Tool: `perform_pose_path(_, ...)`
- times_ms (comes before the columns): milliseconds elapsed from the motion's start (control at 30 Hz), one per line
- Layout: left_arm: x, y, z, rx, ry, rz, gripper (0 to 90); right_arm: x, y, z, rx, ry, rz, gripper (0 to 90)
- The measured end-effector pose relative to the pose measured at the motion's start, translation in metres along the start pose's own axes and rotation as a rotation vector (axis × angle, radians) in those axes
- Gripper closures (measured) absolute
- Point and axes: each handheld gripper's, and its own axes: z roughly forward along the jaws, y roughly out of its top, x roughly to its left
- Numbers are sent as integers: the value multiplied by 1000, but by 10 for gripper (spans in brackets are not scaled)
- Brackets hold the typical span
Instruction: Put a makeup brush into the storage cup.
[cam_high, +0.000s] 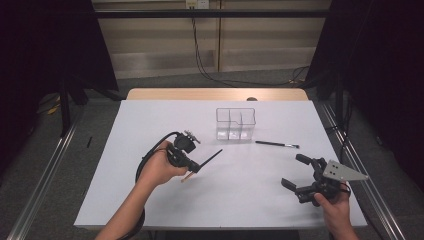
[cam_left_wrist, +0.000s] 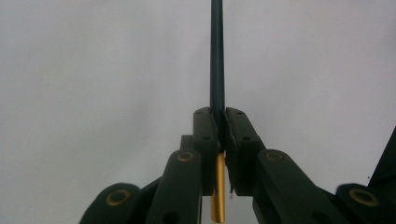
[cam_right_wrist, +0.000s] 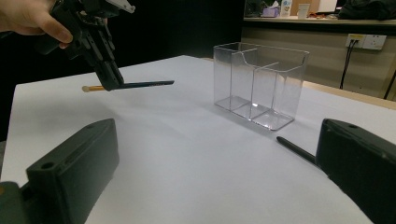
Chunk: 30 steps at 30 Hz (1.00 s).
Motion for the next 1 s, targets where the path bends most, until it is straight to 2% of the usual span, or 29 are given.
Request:
perform_pose_path(500, -16, 10, 5, 4, -39, 76, 837, 0, 3, 2, 6, 4, -4, 0)
perform_pose_path(667, -20, 12, 8, 8, -50, 73, 838, 1, 6, 6, 8, 10, -1, 0)
perform_pose_path(800, -22, 15, 9, 15, -56, 96, 838, 2, 9, 9, 14, 10, 8, 0)
perform_pose_path(867, -24, 16, 9, 7, -57, 91, 838, 1, 12, 11, 25, 7, -4, 0)
perform_pose_path(1000, -26, 18, 8, 5, -59, 104, 837, 0, 16, 17, 46, 10, 3, 0)
